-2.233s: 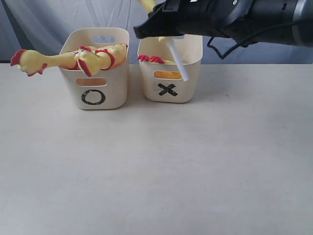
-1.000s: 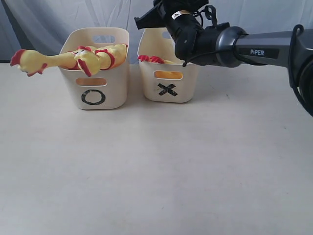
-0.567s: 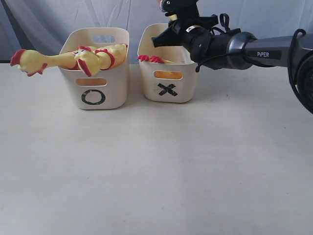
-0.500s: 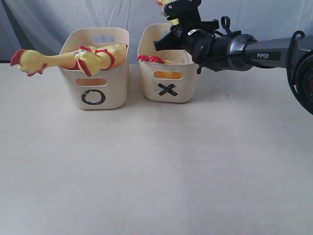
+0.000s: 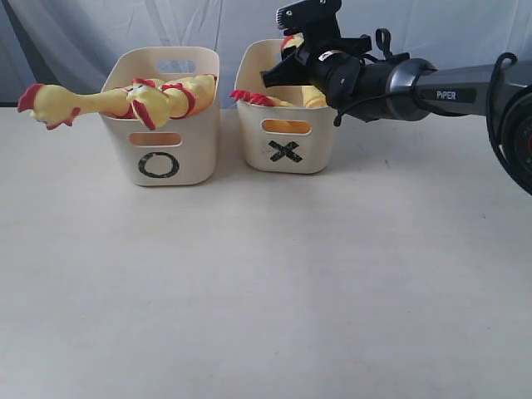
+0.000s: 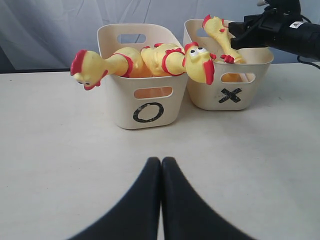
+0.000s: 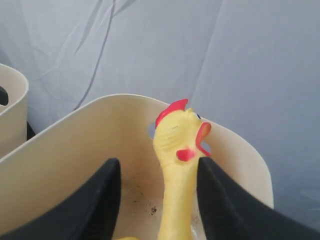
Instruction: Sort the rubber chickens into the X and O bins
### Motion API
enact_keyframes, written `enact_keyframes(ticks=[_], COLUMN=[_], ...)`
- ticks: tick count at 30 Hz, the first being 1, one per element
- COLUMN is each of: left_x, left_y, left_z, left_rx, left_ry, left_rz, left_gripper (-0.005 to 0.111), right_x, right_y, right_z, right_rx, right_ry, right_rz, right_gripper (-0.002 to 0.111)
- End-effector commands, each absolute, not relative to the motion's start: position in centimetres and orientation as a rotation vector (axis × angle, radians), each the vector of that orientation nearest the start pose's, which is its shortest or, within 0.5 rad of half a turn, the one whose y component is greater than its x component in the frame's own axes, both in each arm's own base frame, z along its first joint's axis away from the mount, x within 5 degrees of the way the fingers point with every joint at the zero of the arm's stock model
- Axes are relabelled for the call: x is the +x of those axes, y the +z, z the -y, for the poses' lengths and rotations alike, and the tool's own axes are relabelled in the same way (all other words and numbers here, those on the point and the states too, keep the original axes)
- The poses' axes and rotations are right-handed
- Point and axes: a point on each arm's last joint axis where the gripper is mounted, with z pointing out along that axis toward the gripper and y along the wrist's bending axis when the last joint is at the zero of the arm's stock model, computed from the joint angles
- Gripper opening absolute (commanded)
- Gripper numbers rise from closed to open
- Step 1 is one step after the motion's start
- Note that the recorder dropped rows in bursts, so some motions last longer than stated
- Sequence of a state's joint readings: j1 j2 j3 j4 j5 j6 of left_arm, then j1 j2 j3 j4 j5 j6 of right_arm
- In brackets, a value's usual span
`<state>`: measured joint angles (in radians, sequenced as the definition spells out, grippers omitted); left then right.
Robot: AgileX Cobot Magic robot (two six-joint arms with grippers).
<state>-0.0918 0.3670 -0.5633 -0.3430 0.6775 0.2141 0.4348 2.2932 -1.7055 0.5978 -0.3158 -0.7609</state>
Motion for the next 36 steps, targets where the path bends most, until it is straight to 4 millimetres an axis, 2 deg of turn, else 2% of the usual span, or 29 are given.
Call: enact_keyframes(ticks=[1, 4, 5, 12, 17, 23, 27, 29, 36], left_x=[6.5, 6.5, 6.5, 6.5, 6.5, 6.6, 6.6, 6.6, 6.5], left_y=[31.9, 31.9, 31.9, 32.0, 32.0, 32.1, 32.0, 32.0, 31.8], left_z=[2.6, 2.6, 2.6, 2.5, 2.5, 2.4, 2.4, 2.4, 2.3], left_rx=[0.176, 0.176, 0.176, 0.176, 0.178, 0.178, 0.18, 0.183, 0.199], left_ry=[-0.31, -0.31, -0.31, -0.302, -0.294, -0.289, -0.283, -0.274, -0.249], left_rz=[-1.924, -1.924, -1.924, -1.915, -1.909, -1.906, -1.907, -1.908, -1.93], left_gripper=[0.0, 0.0, 0.0, 0.0, 0.0, 0.0, 0.0, 0.0, 0.0], right_x=[48.7, 48.1, 47.9, 46.0, 44.7, 42.2, 39.5, 37.9, 31.8], right_y=[22.0, 24.1, 24.9, 29.1, 30.4, 30.6, 30.4, 31.0, 31.7], right_z=[-20.7, -20.7, -20.6, -20.7, -19.8, -16.9, -15.6, -15.0, -11.9], right_rx=[-0.411, -0.416, -0.42, -0.526, -0.621, -0.603, -0.606, -0.592, -0.38], right_ry=[0.037, 0.06, 0.071, 0.117, 0.191, 0.167, 0.161, 0.168, 0.194], right_rz=[-1.708, -1.692, -1.689, -1.69, -1.783, -1.839, -1.877, -1.875, -1.856], right_gripper=[0.038, 0.003, 0.0, 0.0, 0.0, 0.0, 0.0, 0.0, 0.0])
